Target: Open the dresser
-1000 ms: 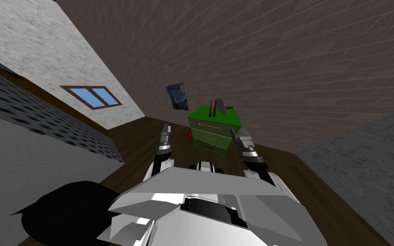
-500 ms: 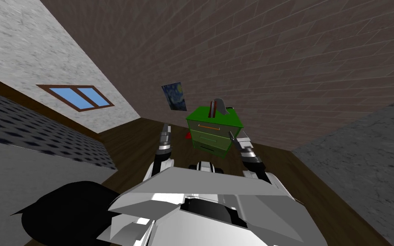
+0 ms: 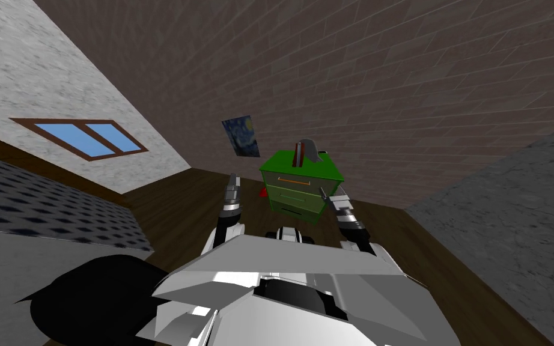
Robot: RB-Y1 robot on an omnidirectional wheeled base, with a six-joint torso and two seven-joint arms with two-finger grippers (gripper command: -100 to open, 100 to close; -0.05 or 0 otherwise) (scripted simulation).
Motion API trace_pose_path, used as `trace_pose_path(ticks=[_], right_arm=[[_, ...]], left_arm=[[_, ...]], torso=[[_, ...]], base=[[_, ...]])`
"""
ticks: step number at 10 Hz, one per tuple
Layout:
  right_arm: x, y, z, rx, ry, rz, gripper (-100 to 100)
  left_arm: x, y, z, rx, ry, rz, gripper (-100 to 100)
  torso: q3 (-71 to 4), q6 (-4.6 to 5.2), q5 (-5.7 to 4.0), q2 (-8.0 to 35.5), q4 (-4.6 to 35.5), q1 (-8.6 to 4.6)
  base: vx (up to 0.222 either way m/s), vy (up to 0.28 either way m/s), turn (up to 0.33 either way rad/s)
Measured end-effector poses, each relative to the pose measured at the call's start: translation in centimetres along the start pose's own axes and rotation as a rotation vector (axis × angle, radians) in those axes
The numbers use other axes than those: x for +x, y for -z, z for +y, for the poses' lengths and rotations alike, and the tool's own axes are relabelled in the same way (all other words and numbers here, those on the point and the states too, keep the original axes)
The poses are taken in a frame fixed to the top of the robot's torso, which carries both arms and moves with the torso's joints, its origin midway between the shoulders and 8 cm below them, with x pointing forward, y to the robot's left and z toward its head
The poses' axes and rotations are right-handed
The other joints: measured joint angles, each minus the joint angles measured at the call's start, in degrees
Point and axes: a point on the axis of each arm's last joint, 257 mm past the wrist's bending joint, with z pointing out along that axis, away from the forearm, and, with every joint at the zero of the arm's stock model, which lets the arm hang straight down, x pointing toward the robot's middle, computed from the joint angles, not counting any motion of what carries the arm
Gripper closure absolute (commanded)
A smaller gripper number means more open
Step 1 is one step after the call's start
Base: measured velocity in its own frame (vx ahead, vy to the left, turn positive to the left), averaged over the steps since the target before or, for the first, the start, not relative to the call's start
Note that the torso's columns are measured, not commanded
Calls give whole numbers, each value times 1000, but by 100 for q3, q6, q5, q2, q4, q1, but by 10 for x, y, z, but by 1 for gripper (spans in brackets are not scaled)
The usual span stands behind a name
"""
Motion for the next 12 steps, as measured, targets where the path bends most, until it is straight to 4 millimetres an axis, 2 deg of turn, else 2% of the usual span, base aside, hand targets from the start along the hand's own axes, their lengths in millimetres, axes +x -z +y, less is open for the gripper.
trace_pose_path(ticks=[12], right_arm=[[71,18,2,-21,359,151,-100]], left_arm=[[0,0,0,0,0,0,0]], torso=[[0,-1,0,1,0,-1]], base=[[72,64,-101]])
